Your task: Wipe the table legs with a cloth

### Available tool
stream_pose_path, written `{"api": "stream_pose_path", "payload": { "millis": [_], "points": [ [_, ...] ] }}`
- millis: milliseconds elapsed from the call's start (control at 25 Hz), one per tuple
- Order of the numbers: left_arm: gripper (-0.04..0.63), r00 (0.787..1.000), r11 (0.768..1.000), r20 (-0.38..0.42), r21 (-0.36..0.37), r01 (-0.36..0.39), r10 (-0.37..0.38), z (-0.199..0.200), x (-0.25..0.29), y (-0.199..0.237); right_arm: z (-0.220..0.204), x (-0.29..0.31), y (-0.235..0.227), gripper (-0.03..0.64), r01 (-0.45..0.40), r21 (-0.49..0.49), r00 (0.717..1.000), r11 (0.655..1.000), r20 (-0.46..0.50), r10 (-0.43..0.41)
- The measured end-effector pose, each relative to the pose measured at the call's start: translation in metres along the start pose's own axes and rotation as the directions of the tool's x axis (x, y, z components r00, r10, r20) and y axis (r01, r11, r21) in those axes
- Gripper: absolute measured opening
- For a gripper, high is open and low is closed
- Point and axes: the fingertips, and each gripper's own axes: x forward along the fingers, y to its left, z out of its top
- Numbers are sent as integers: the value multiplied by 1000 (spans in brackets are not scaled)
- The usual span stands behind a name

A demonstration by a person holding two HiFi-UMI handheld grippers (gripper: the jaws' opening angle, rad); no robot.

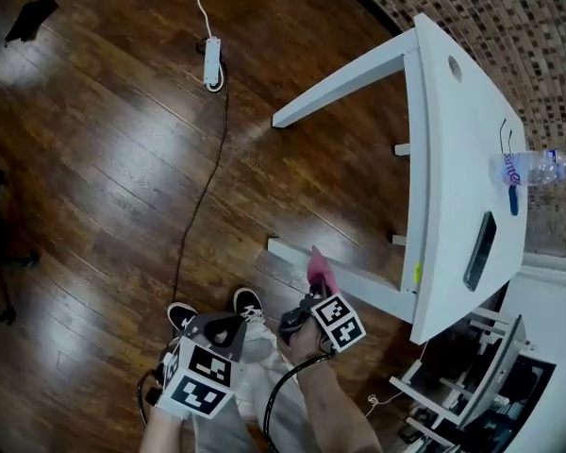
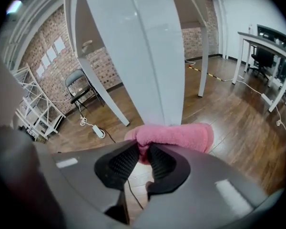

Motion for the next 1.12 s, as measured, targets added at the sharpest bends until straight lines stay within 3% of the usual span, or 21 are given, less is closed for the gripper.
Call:
{"api": "stream_pose_path", "payload": {
  "millis": [360,480,640,760,920,1120],
  "points": [
    [2,996,996,1,22,85,-85,81,-31,-55,76,-125,38,55,-54,70,994,996,95,47],
    [2,994,986,-47,135,103,-98,102,-6,-62,96,-154,53,54,-45,55,987,997,159,36],
    [2,975,941,-178,285,182,-135,114,28,-72,118,-187,74,54,-4,70,962,998,272,-15],
    [2,956,922,-237,303,242,-173,135,49,-70,143,-186,96,54,-6,86,944,996,329,-23],
    [2,940,920,-261,266,289,-220,167,70,-65,175,-172,121,54,-7,90,941,996,338,-23],
    [2,941,915,-283,301,270,-185,205,77,-40,203,-157,149,54,-27,84,942,996,336,-3]
  ]
}}
